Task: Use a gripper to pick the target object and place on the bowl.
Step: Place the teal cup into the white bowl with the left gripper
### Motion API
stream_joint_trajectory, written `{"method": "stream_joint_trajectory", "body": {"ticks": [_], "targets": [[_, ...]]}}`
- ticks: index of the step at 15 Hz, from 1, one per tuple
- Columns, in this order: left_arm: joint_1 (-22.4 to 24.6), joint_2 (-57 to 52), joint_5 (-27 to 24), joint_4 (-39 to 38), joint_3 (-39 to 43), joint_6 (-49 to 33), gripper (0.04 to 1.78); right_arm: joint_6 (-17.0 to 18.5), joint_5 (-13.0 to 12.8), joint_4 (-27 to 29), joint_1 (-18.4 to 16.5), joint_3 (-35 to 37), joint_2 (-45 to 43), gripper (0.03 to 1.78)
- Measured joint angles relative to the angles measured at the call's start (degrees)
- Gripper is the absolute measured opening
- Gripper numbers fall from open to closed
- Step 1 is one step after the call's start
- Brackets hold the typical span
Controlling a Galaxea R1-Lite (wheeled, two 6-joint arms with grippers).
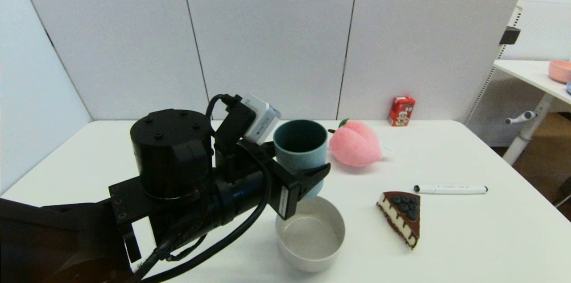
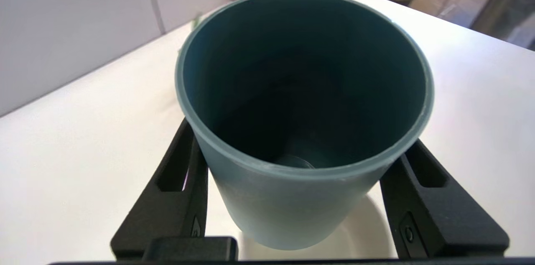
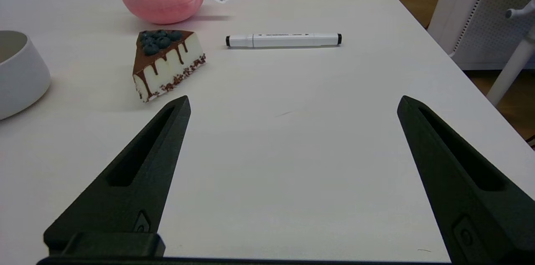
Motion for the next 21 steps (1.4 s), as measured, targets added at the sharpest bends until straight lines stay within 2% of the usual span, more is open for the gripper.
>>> {"method": "stream_joint_trajectory", "body": {"ticks": [4, 9, 21], "targets": [[-3.2, 1.3, 4.3, -1.0, 2.2, -0.3, 1.13, 0.0, 0.0, 0.0, 0.0, 0.0, 0.0, 1.71], [-4.6, 4.8, 4.4, -6.3, 4.1, -0.9, 1.13, 0.0, 0.0, 0.0, 0.0, 0.0, 0.0, 1.71], [-4.6, 9.9, 4.4, -9.5, 7.3, -2.5, 1.13, 0.0, 0.0, 0.0, 0.0, 0.0, 0.0, 1.71]]}}
